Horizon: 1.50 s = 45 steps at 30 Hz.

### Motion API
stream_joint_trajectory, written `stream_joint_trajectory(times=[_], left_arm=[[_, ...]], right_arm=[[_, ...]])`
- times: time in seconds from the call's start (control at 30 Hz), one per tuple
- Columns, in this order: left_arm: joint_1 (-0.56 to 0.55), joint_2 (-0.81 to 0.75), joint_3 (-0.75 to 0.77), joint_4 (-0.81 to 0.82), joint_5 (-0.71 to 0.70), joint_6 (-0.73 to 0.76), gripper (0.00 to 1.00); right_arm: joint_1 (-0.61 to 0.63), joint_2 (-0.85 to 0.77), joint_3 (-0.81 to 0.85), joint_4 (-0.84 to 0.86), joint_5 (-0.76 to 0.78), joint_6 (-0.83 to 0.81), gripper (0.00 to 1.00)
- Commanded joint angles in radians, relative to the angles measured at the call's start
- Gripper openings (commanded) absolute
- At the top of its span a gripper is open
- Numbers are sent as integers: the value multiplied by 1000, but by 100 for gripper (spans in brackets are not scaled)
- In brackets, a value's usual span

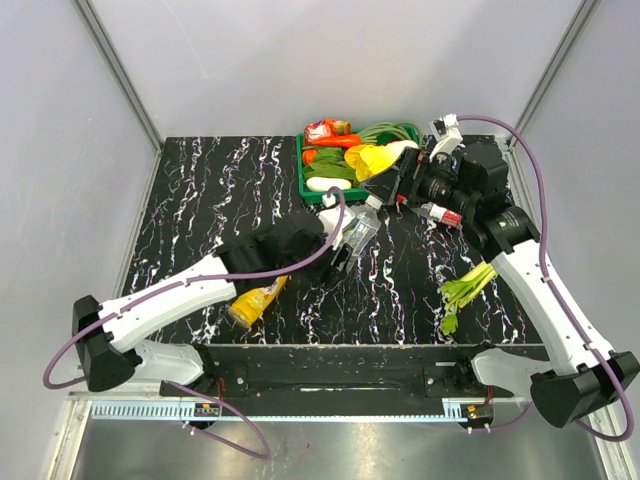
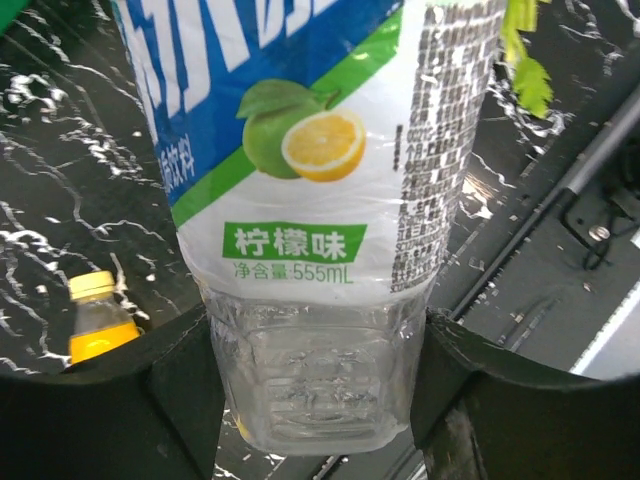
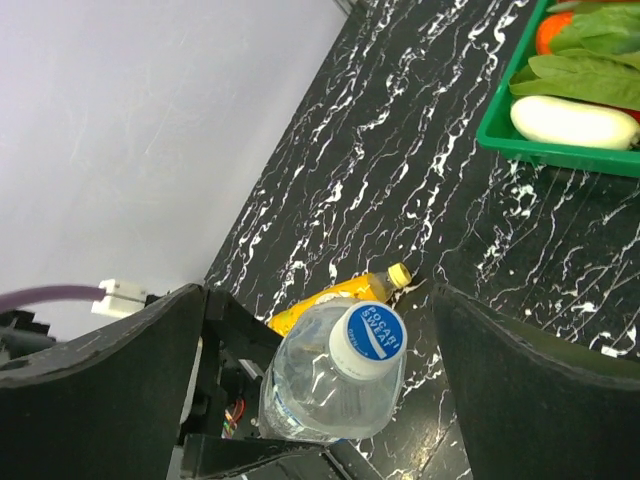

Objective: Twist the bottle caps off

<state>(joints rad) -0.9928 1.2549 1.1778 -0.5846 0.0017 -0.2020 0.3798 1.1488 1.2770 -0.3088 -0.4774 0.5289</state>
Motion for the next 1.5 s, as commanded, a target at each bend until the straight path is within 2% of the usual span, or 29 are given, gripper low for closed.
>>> stream_joint_trajectory(times=[0.0,0.47,0.73,1.03,1.23,1.4,1.47], left_arm=[[-44,64,127,-99,-253,13,38],[-188,184,284,-242,-686,-27,34],[-231,238,316,-285,-782,-27,34],[-237,252,319,-290,-796,-34,34],[-237,258,316,-294,-790,-40,34],[-237,261,312,-302,-790,-50,34],[-237,261,306,-304,-792,-51,34]], right_arm=[[2,18,71,-44,72,37,100],[4,109,114,-131,111,126,100],[5,124,117,-130,83,166,98],[4,137,111,-110,22,178,67],[4,134,104,-110,26,181,56],[4,131,96,-110,29,178,34],[4,129,91,-111,36,177,20]])
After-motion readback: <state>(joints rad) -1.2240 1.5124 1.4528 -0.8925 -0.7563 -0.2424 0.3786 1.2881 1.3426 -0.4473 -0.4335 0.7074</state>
